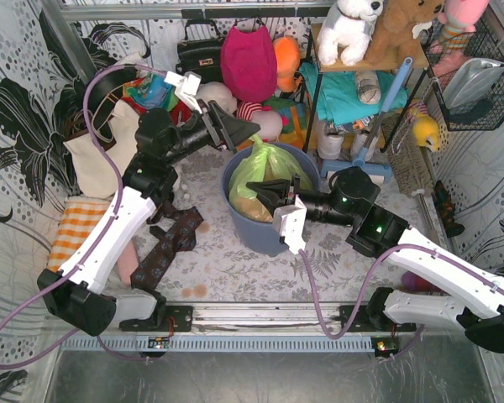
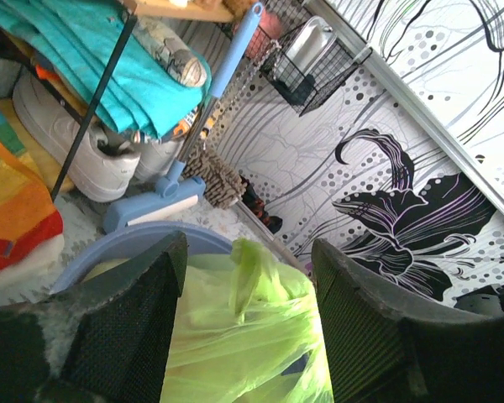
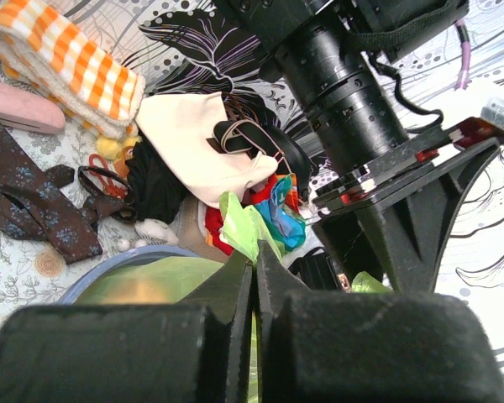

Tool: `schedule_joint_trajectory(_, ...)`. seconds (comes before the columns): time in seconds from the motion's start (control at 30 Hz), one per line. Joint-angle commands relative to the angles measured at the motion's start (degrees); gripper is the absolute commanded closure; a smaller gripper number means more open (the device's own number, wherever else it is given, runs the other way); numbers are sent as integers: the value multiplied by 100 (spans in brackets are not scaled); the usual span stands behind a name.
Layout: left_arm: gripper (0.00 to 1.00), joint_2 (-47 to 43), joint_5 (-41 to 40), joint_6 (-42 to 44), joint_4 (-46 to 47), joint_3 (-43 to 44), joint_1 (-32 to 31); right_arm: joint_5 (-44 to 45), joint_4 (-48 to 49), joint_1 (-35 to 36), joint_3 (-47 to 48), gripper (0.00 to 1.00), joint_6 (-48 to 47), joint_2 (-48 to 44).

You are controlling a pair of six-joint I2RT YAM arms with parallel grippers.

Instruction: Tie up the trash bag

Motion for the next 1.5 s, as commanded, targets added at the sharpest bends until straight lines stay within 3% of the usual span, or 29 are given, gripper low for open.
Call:
schedule_joint_trajectory(0.0, 29, -82, 177, -454, 259, -245, 24, -190, 230, 26, -62, 100, 132, -137)
schedule_joint_trajectory(0.2, 32, 101, 746, -1212, 1124, -472, 24, -188, 296, 26, -78, 100, 142, -119)
schedule_joint_trajectory(0.43, 59, 39, 641, -1203, 1292, -553, 24, -182, 340, 24, -74, 100, 299, -97)
schedule_joint_trajectory(0.57, 76, 145, 721, -1074, 1343, -409, 25, 58, 299, 26, 84, 100, 954, -59)
schedule_joint_trajectory(0.63, 88, 240, 826, -945, 1350, -298, 24, 250, 200, 28, 249, 100, 1576, -15)
schedule_joint_trajectory(0.77, 100, 334, 1033, -250, 1267, -73, 16, 736, 212, 24, 385, 100, 3334, -11)
schedule_joint_trajectory(1.0, 100, 14, 667, 2075, 2040, -495, -138, 1834, -40, 30, 436, 100, 6734, -25)
schedule_joint_trajectory(1.1, 100, -20, 527, 2664, 2875, -800, -205, 2338, -650, 31, 713, 100, 8117, 83)
schedule_joint_trajectory(1.2, 99, 56, 191, 3068, 3033, -789, -231, 2475, -611, 23, 426, 100, 9416, 13)
schedule_joint_trajectory(1.47, 100, 444, 804, 4306, 3268, -513, -294, 2648, -1145, 17, 259, 100, 11238, -74)
